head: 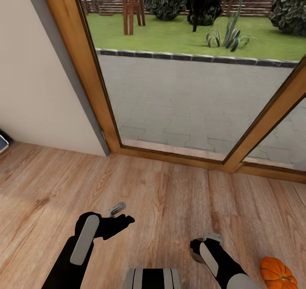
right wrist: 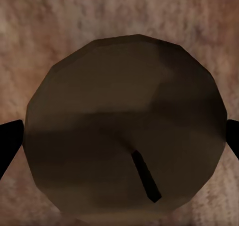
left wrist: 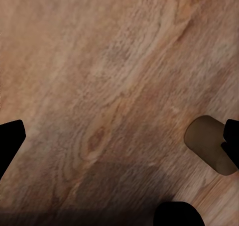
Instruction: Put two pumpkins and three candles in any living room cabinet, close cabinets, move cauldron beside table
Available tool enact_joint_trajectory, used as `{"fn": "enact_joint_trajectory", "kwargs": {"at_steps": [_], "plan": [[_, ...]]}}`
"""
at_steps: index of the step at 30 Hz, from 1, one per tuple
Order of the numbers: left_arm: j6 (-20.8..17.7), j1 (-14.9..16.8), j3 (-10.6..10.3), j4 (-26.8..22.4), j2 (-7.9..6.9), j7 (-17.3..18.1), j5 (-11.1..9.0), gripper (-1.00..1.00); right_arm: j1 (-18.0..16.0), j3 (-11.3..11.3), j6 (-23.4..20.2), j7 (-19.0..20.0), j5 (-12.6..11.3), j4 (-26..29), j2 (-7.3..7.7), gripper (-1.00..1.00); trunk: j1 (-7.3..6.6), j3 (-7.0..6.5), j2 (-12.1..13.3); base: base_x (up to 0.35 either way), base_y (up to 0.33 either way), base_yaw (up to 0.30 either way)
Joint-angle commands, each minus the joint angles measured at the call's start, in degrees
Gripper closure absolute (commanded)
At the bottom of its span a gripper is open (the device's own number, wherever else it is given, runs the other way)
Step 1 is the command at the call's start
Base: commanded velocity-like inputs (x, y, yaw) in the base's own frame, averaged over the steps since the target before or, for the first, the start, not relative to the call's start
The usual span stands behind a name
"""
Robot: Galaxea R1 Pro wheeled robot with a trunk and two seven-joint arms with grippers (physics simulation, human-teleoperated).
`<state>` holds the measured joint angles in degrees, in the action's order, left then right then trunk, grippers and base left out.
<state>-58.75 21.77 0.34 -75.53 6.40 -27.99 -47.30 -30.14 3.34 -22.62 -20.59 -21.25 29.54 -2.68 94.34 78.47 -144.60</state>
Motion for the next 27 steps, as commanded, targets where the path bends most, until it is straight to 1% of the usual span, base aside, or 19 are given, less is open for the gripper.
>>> {"fn": "enact_joint_trajectory", "kwargs": {"at_steps": [1, 4, 18, 19, 27], "plan": [[-0.13, 0.02, 0.03, -0.05, 0.04, -0.59, -0.60, -1.00, -0.01, 0.35, -0.21, -0.51, -0.54, 0.09, 0.05, -1.00, -0.01, 0.04, -0.02, 0.000, 0.000, 0.000], [-0.13, 0.02, 0.02, -0.05, 0.06, -0.61, -0.60, -1.00, -0.01, 0.35, -0.22, -0.51, -0.54, 0.10, 0.05, -1.00, -0.09, -0.62, 0.02, 0.000, 0.000, 0.000], [-0.10, 0.02, 0.01, -0.05, 0.07, -0.58, -0.60, -1.00, -0.01, 0.35, -0.18, -0.51, -0.54, 0.10, 0.05, -1.00, -0.09, -0.62, 0.02, 0.000, 0.000, 0.000], [-0.10, 0.02, 0.05, -0.05, 0.09, -0.58, -0.60, -1.00, -0.01, 0.35, -0.21, -0.51, -0.54, 0.10, 0.05, 1.00, -0.09, -0.62, 0.02, 0.000, 0.000, 0.000], [-0.04, 0.02, 0.19, -0.05, 0.10, -0.57, -0.60, -1.00, -0.01, 0.35, -0.18, -0.52, -0.55, 0.10, 0.05, 1.00, -0.09, -0.62, 0.02, 0.000, 0.000, 0.000]]}}
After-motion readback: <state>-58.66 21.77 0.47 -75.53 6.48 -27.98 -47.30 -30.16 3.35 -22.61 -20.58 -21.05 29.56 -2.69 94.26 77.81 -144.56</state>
